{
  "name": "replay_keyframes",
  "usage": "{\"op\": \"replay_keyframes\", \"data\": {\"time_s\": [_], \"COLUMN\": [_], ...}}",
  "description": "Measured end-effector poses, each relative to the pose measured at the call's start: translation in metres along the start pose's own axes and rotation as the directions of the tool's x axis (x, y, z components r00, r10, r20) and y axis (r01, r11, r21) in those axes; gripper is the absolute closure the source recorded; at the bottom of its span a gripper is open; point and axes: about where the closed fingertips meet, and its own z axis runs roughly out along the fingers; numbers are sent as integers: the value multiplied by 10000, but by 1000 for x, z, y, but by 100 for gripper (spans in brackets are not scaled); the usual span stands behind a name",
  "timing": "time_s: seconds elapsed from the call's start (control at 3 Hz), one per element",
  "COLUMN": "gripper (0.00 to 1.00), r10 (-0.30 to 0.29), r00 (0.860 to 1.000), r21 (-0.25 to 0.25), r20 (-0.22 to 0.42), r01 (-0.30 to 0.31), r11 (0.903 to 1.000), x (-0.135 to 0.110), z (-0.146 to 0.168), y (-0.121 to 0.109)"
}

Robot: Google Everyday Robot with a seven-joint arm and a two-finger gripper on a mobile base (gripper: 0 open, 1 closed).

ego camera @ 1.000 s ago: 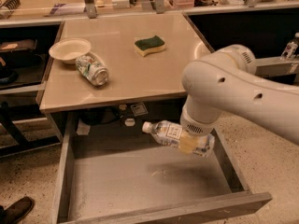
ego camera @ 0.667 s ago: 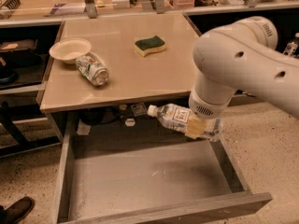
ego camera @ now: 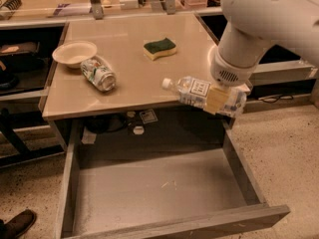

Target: Pick blue plastic bottle from top drawer and place on counter

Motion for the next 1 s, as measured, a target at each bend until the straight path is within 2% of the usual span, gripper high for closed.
{"op": "replay_keyframes", "data": {"time_s": [0.33,1.0], "gripper": [100,100], "r10": [-247,-777], "r00": [9995,9963], "r21": [24,-173], "r20": [172,363], "r01": [246,784], "r11": [9997,9968], "x": [-23,-77], "z": [-9,3], "y": [-29,-64]}}
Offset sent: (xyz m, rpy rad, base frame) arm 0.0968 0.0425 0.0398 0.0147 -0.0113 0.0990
